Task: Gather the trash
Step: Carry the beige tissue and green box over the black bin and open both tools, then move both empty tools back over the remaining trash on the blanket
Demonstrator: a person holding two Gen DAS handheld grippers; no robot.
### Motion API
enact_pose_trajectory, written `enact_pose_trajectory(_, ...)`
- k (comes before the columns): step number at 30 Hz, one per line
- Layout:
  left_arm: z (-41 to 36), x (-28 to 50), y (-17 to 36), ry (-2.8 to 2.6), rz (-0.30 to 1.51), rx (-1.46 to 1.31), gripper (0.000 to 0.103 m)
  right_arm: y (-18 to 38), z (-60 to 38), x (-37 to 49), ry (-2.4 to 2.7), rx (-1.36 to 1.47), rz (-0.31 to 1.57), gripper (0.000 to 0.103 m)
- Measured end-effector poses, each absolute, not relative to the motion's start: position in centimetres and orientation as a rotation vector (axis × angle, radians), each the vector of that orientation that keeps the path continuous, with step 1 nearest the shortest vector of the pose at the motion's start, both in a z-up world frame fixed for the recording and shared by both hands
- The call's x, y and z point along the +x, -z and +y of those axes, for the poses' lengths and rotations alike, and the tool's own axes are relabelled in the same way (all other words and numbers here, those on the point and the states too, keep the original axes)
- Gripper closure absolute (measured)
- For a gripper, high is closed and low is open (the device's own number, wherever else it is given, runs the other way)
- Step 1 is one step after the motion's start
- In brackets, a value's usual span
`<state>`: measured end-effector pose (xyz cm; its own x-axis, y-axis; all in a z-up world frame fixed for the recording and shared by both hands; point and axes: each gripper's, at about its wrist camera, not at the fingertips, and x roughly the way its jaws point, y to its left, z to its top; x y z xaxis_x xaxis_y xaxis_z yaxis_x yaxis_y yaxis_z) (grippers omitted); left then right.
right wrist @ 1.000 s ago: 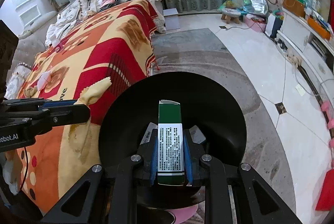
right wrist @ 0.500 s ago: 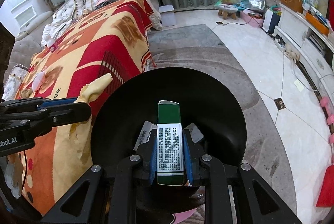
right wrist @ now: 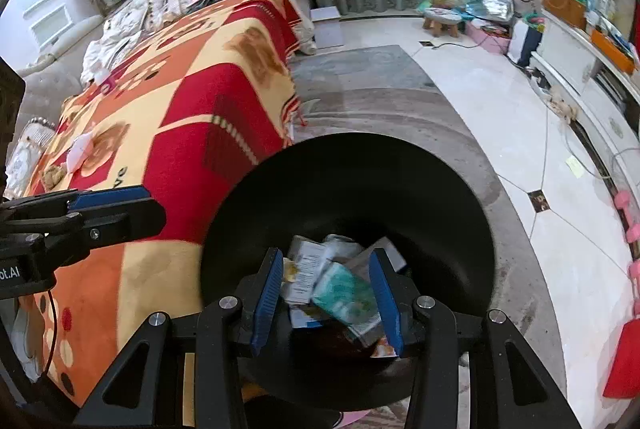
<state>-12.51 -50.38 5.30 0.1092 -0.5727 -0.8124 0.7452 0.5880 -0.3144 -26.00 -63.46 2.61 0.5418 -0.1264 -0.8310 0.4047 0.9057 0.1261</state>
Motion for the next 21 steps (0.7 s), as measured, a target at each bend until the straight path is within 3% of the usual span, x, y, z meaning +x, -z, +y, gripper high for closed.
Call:
enact_pose_trajectory(8, -45.3, -10.2, -5.4, 0.859, 1.053, 0.171, 0.063, -3.6, -59.9, -23.0, 0.253, 0.269, 0.955, 0.059)
enact_pose_trajectory(13, -40.8, -8.4, -5.3, 0.784, 1.045, 0.142, 0.063, -4.0, -56.9, -20.3, 0.196, 0.239, 0.958, 0.038)
enact_pose_trajectory(21, -31.8, -4.3, -5.0, 0.634, 1.050, 0.081, 0.063, -4.2, -50.3, -14.7, 0.058, 0.166, 0.974, 0.037)
